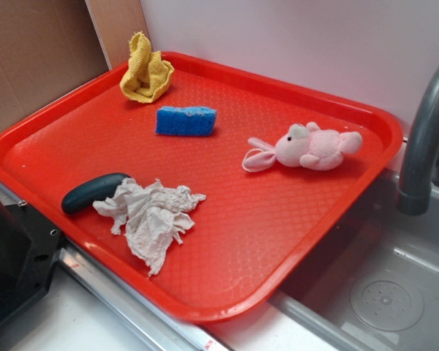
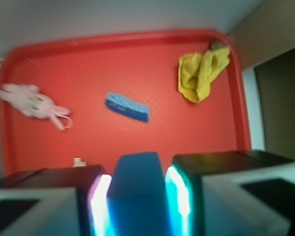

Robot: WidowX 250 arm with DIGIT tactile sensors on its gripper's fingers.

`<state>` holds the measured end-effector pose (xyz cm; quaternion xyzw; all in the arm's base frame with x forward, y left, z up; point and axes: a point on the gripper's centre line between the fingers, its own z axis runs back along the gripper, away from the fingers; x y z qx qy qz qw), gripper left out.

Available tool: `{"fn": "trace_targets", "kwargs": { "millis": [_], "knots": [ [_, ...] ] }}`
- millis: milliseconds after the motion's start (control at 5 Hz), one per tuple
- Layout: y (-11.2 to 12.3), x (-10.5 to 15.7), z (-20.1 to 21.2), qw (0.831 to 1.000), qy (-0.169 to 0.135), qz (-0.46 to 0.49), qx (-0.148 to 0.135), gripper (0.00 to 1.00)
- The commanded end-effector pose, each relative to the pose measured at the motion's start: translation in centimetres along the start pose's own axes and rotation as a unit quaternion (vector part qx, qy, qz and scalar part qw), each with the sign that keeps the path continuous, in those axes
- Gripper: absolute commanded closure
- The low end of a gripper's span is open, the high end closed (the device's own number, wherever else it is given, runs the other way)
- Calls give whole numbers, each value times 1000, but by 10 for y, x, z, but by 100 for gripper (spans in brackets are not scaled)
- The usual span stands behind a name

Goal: Grab the blue block.

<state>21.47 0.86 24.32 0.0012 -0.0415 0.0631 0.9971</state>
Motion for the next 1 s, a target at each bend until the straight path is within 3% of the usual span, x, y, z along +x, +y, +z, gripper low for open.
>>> {"fn": "trace_targets", "kwargs": {
  "millis": [0, 200, 400, 800],
  "knots": [
    [6, 1, 19, 1000, -25, 1, -8, 100],
    [7, 1, 7, 1000, -14, 1, 7, 100],
    [5, -4, -22, 999, 17, -6, 27, 100],
    [-2, -10, -32, 999, 11, -15, 34, 100]
  ]
}}
